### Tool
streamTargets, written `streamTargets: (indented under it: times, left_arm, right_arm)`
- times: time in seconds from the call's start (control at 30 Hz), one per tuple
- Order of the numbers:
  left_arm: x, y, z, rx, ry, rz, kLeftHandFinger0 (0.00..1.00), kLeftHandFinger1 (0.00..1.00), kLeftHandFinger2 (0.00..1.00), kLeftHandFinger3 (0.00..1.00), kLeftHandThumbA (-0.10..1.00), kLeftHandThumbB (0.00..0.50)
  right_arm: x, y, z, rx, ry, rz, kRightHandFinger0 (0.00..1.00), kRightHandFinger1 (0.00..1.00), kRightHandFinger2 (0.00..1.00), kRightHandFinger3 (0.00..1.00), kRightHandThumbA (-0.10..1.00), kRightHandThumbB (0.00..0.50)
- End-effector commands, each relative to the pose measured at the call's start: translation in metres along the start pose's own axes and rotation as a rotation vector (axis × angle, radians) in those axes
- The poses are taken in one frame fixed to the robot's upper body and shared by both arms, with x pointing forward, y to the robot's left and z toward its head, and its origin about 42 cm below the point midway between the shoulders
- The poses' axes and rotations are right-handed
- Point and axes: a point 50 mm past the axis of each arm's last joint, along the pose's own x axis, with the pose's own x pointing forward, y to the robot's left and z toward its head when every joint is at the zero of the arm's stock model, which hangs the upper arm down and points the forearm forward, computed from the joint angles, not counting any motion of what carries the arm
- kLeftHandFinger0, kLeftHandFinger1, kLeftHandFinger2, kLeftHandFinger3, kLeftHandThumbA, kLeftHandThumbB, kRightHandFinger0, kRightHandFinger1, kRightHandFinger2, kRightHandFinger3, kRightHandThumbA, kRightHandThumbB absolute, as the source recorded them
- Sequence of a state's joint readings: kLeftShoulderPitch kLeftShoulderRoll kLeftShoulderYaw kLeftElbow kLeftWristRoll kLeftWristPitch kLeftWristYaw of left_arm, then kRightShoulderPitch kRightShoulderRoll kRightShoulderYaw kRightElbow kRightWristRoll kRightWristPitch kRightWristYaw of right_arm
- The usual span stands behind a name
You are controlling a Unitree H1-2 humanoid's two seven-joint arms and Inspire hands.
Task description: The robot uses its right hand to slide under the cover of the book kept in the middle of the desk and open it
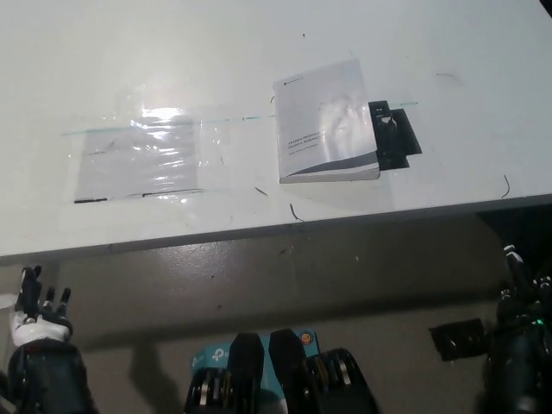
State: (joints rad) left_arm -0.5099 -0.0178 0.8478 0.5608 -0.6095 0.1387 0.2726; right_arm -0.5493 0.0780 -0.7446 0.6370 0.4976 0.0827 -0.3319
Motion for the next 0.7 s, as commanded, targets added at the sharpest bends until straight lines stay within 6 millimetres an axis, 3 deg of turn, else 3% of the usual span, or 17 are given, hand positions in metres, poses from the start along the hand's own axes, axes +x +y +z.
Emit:
streamTargets:
  times: [0.0,0.1,0.3,0.57,0.67]
  left_arm:
    - [0.003,-0.006,0.010,-0.040,-0.007,-0.024,1.00,1.00,1.00,1.00,1.00,0.000]
    - [0.003,-0.003,0.012,-0.034,-0.011,-0.016,1.00,1.00,1.00,1.00,1.00,0.000]
    - [0.002,0.003,0.013,-0.032,-0.017,-0.001,1.00,1.00,1.00,1.00,1.00,0.000]
    - [0.002,0.009,0.016,-0.033,-0.021,0.000,1.00,1.00,1.00,1.00,1.00,0.000]
    - [0.002,0.010,0.018,-0.039,-0.025,0.003,1.00,1.00,1.00,1.00,1.00,0.000]
  right_arm:
    - [0.003,0.013,0.023,0.085,-0.043,-0.004,1.00,0.99,0.97,1.00,1.00,0.096]
    - [0.007,0.013,0.040,0.105,-0.073,-0.002,1.00,1.00,1.00,1.00,1.00,0.082]
    - [0.015,0.019,0.097,0.216,-0.190,-0.029,1.00,1.00,1.00,1.00,1.00,0.087]
    - [0.012,0.019,0.116,0.289,-0.247,-0.081,1.00,1.00,1.00,1.00,1.00,0.060]
    - [0.008,0.029,0.119,0.302,-0.262,-0.067,1.00,1.00,1.00,1.00,1.00,0.056]
